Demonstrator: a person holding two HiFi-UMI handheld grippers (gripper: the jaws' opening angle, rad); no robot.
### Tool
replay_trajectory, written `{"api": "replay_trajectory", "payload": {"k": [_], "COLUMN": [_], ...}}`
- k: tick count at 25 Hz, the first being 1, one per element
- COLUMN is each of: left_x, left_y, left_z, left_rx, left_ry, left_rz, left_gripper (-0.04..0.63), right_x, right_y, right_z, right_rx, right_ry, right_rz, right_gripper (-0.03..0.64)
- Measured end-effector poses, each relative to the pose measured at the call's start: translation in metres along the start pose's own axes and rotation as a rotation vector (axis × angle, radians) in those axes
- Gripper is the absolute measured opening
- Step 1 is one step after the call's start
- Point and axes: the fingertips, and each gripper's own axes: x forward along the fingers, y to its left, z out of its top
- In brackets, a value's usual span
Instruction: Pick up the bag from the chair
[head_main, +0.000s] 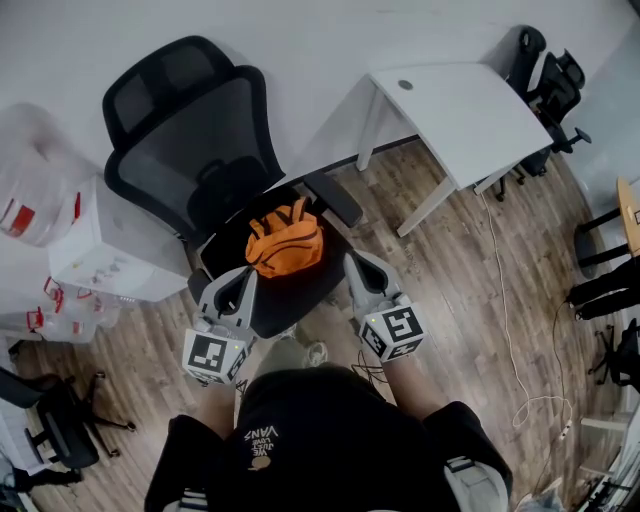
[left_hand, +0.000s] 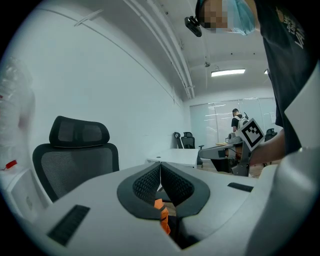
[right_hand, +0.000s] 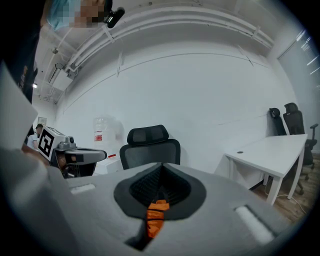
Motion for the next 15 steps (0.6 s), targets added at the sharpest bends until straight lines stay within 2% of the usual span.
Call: {"api": "replay_trajectory", "payload": {"k": [15], "left_x": [0.031], "left_y": [0.049], "left_z": [-0.016], "left_rx": [-0.023], "left_ry": [0.016], "left_rz": [0.013], "left_gripper": [0.003], "right_x": [0.058], "right_y": [-0.018], "right_z": [-0.004], "right_rx": [0.014], "right_ry": [0.005], "right_rz": [0.004], "right_gripper": [-0.002]}}
